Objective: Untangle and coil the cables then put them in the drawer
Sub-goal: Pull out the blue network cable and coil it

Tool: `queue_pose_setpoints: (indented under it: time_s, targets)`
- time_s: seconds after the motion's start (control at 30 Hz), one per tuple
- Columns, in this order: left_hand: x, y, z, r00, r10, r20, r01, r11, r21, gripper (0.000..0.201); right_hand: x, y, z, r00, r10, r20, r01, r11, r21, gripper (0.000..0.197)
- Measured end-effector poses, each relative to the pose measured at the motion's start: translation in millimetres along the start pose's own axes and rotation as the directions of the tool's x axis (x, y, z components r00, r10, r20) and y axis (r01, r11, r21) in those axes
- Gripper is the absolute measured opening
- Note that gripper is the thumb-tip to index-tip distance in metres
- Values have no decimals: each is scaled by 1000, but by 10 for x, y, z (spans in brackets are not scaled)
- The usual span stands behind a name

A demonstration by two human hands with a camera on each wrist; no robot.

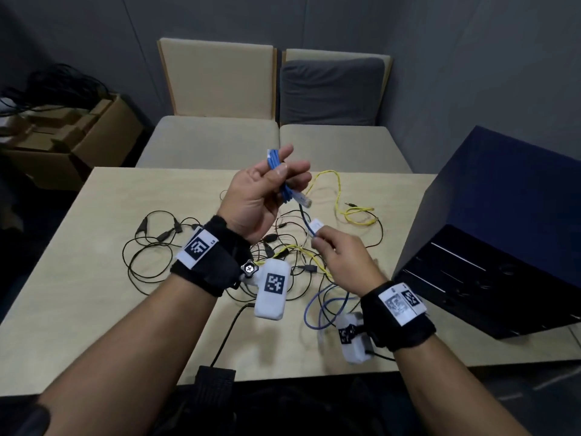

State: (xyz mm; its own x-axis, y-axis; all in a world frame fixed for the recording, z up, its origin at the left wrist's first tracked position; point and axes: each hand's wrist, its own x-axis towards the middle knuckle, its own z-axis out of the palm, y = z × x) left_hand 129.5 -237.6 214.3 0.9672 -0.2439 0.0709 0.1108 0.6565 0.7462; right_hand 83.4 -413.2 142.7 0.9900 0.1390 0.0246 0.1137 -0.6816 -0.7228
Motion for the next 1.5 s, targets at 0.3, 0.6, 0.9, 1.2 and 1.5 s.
queue_pose_setpoints:
  time_s: [0.3, 0.6, 0.9, 1.2, 1.5]
  targets:
    - [186, 195, -256, 974, 141, -178, -116, 983, 145, 36, -274, -53, -96, 996, -54, 66, 54, 999, -5, 25]
    - [229, -3, -425, 945, 225, -238, -82, 866, 493, 34, -303, -441, -254, 952, -261, 157, 283, 950, -135, 17]
    - [53, -43, -408, 989, -134, 63, 25, 569, 822, 20, -30, -607, -786, 885, -442, -143, 386, 872, -302, 18]
    - [-153, -67, -104, 924, -327, 197, 100, 706, 701, 46, 368, -581, -979, 860, -407, -308, 334, 905, -263, 19]
    - [-283, -40, 137, 937, -244, 250, 137, 915, 379, 24, 507, -386, -876, 906, -176, -384, 150, 984, -97, 33]
